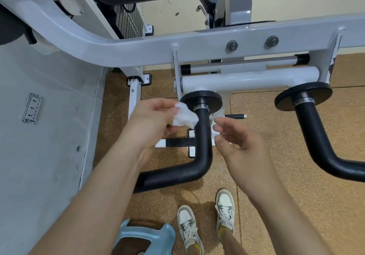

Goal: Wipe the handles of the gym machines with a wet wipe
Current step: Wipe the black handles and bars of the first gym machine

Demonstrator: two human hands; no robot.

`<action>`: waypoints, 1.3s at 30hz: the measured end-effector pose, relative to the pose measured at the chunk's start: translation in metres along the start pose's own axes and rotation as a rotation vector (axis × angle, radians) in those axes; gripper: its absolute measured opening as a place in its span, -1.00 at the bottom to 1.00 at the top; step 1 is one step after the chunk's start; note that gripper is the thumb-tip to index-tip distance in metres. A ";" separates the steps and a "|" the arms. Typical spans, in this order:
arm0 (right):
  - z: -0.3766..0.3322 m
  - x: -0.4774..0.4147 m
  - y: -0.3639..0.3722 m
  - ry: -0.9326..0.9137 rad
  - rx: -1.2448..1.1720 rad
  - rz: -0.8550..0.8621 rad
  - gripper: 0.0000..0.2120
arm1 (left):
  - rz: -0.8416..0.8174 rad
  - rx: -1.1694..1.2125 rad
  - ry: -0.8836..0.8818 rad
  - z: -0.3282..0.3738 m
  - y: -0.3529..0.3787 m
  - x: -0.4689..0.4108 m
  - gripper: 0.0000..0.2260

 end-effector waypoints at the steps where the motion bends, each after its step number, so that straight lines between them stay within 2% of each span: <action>1: -0.003 0.001 0.000 -0.017 0.004 0.004 -0.61 | -0.011 -0.094 0.031 -0.004 0.005 0.002 -0.85; 4: -0.006 0.005 0.003 -0.065 0.094 0.016 -0.59 | -0.057 -0.469 0.305 -0.018 0.021 0.014 -0.84; 7: -0.005 0.009 0.008 -0.111 0.229 0.038 -0.65 | -0.061 -0.676 0.475 -0.021 0.019 0.028 -0.85; 10: -0.008 0.012 0.011 -0.154 0.318 0.061 -0.66 | -0.004 -0.731 0.560 -0.012 0.013 0.033 -0.87; 12: -0.009 0.013 0.010 -0.145 0.328 0.069 -0.69 | 0.053 -0.738 0.588 -0.010 0.018 0.038 -0.81; 14: -0.009 0.014 0.010 -0.151 0.351 0.065 -0.71 | 0.020 -0.915 0.586 -0.020 0.033 0.044 -0.68; 16: -0.008 0.017 0.010 -0.151 0.361 0.062 -0.71 | -0.021 -1.037 0.544 -0.029 0.036 0.048 -0.64; 19: -0.007 0.023 0.010 -0.134 0.326 0.064 -0.71 | -0.096 -0.945 0.342 -0.034 0.019 0.041 -0.62; 21: -0.008 0.026 0.009 -0.109 0.300 0.060 -0.71 | -0.189 -0.986 0.285 -0.033 0.014 0.042 -0.64; 25: -0.015 0.036 0.003 0.023 0.105 0.006 -0.75 | -0.283 -1.031 0.376 -0.018 0.006 0.063 -0.71; 29: -0.047 0.059 -0.006 0.134 -0.287 -0.182 -0.80 | -0.215 -0.532 0.437 0.010 -0.011 0.094 -0.85; 31: -0.069 0.072 -0.010 0.091 -0.300 -0.213 -0.75 | -0.173 -0.421 0.506 0.023 -0.015 0.117 -0.79; 34: -0.103 0.092 -0.015 -0.008 -0.177 -0.110 -0.80 | -0.169 -0.304 0.507 0.036 -0.020 0.153 -0.69; 39: -0.152 0.139 -0.031 -0.070 -0.253 -0.001 -0.92 | -0.195 -0.218 0.572 0.063 -0.043 0.212 -0.86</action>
Point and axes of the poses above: each hand's wrist, its own x-axis away from the middle knuckle, its own y-axis out of the palm, z = x × y, the point moved 5 cm from there along -x, towards the middle knuckle, and after that the axes turned 14 degrees about x, right-handed, at the moved point
